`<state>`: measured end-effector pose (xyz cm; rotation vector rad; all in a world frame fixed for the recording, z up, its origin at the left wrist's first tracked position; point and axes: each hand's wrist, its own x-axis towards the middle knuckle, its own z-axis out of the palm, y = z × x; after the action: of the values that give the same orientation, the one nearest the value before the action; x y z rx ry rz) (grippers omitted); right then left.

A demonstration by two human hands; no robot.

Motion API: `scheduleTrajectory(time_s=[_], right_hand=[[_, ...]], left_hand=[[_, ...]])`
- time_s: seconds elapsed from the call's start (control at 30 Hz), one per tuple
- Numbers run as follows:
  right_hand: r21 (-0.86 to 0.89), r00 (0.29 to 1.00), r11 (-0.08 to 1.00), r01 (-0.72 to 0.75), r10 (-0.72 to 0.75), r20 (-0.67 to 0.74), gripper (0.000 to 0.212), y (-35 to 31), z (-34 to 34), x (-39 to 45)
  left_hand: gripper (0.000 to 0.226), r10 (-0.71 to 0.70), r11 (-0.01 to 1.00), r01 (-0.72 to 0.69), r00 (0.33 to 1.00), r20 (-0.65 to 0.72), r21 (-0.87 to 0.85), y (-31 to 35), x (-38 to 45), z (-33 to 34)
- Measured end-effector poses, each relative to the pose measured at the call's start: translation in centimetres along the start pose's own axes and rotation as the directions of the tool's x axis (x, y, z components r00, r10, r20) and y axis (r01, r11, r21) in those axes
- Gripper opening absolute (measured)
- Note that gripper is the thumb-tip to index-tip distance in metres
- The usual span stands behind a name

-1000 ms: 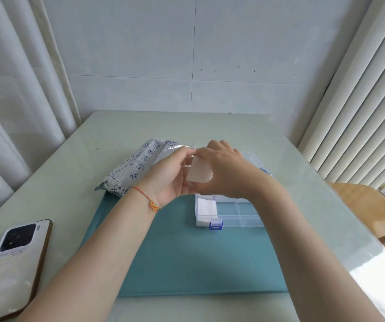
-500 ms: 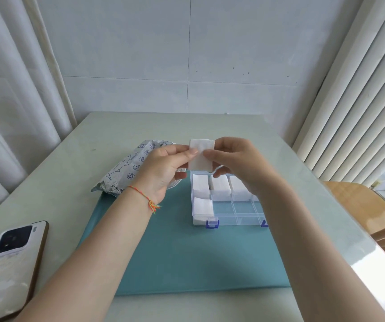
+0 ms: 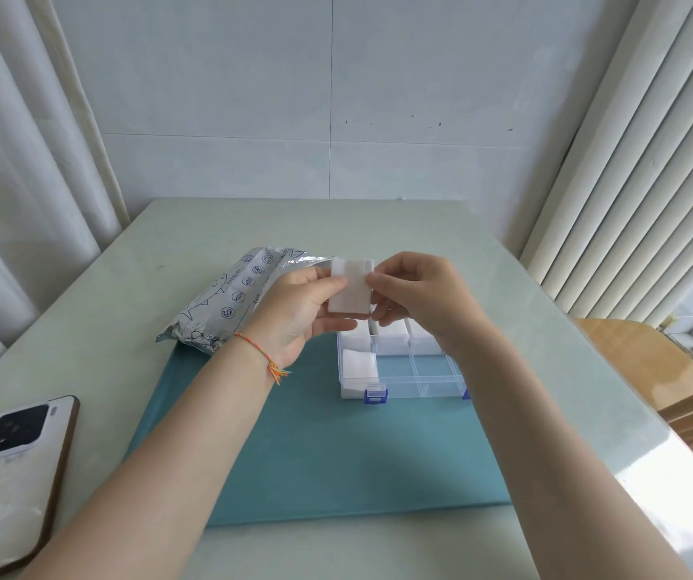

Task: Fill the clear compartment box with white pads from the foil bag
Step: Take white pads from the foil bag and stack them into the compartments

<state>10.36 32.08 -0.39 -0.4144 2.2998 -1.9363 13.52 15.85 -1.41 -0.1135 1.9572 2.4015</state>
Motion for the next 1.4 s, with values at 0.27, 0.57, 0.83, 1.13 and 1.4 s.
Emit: scheduleTrajectory(time_s=[0.27,0.57,0.83,1.13,1.4], right_hand=[[-0.395,0.983,0.910,0.126,-0.167,-0.071,0.006,-1.0,1.7,0.2],[-0.153,0.998,0.986,-0.070,0.068,-0.018,0.018,-0.3,0.2,0.4],[-0.344,0.965,0.904,-0.252,0.259,-0.025,0.017,1.2,-0.7,-1.4],[-0.668,0.975,0.727,-0.158,0.222,0.011,0.018,2.0,1.3,-2.0],[-0.800,0.994,0.594,-0.081,0.112,-0.017,0.024,3.2,2.5,-2.0]], left_hand=[[0.015,-0.034,0.997,0.029,0.997,-0.066,-0.071,-0.9,0.7,0.0],[0.010,-0.035,0.997,0.038,0.999,-0.037,0.069,-0.6,0.5,-0.6],[0.012,-0.037,0.774,0.075,0.997,-0.073,0.629,-2.4,-1.0,-1.2],[0.010,-0.021,0.643,0.034,0.999,-0.026,0.765,-2.8,-1.1,-1.2],[0.026,-0.076,0.498,-0.005,0.996,0.049,0.867,-2.4,-1.5,-0.9]])
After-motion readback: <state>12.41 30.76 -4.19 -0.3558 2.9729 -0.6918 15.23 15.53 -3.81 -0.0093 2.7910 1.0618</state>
